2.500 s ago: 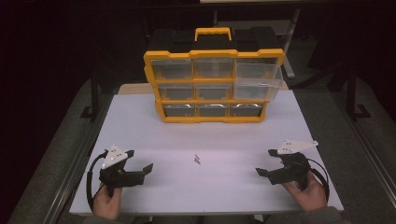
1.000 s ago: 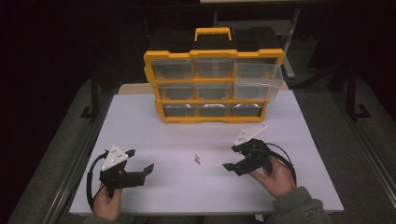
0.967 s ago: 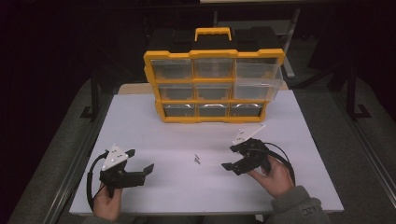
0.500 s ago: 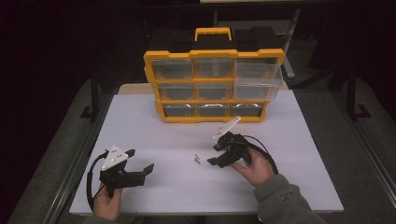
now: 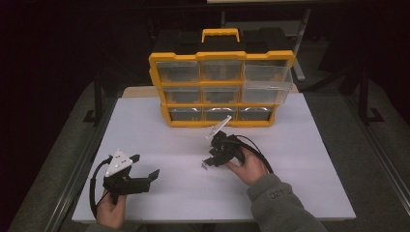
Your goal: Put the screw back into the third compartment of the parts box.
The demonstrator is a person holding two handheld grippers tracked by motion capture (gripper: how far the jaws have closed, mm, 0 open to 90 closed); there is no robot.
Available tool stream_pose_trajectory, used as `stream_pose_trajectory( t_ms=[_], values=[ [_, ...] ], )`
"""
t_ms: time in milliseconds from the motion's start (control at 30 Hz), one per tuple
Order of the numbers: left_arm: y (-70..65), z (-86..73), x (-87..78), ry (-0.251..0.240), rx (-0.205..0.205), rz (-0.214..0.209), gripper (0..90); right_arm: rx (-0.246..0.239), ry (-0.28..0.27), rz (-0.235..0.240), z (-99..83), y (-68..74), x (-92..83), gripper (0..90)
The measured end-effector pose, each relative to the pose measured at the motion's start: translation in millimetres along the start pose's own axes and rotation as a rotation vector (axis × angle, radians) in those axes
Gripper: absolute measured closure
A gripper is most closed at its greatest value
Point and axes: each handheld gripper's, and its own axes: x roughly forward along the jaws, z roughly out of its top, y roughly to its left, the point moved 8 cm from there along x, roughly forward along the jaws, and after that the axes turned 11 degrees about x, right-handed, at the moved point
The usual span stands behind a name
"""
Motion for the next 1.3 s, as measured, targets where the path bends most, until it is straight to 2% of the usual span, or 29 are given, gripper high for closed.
stream_pose_trajectory(
  t_ms=[33, 67, 133, 200, 233, 367, 467, 667, 1000, 1133, 1300],
  values=[
    [0.0, -0.1, -0.2, 0.000, -0.003, 0.001, 13.8, -0.002, 0.000, 0.003, 1.1, -0.3, 2.3, 56.2],
    [0.2, 0.2, -0.3, -0.003, -0.006, 0.002, 13.8, 0.033, 0.021, 0.001, -0.2, 1.4, 3.3, 56.2],
    [0.4, 0.7, -0.7, -0.003, -0.010, 0.004, 13.8, -0.001, 0.000, -0.003, 4.1, -2.1, 9.5, 57.4],
    [0.3, 0.9, -0.6, -0.004, -0.008, 0.001, 13.8, 0.038, 0.024, -0.001, 2.9, -0.7, 12.4, 59.0],
    [0.3, 1.0, -0.2, -0.006, -0.006, 0.002, 13.8, 0.004, 0.005, -0.001, 6.1, -3.1, 15.5, 60.0],
    [-0.3, 1.1, 0.5, -0.009, -0.002, 0.001, 13.8, -0.001, 0.007, 0.000, 10.1, -4.2, 21.6, 63.1],
    [0.1, 0.6, -0.1, -0.004, -0.005, 0.001, 13.8, 0.014, 0.023, -0.012, 10.9, -4.9, 26.7, 65.0],
    [0.1, 1.2, -0.9, -0.006, -0.007, 0.000, 13.8, 0.050, 0.048, -0.007, 10.0, -6.5, 35.4, 69.0],
    [0.1, 1.4, -1.2, -0.008, -0.012, 0.000, 13.8, 0.021, 0.075, -0.043, 6.5, -10.5, 40.7, 78.9],
    [0.3, 1.1, -1.2, -0.005, -0.010, -0.001, 13.8, -0.015, 0.077, -0.074, 4.9, -10.8, 40.6, 83.4],
    [1.1, 1.0, -2.2, -0.008, -0.009, 0.002, 13.8, -0.025, 0.076, -0.080, 4.4, -11.4, 40.7, 86.2]
  ],
)
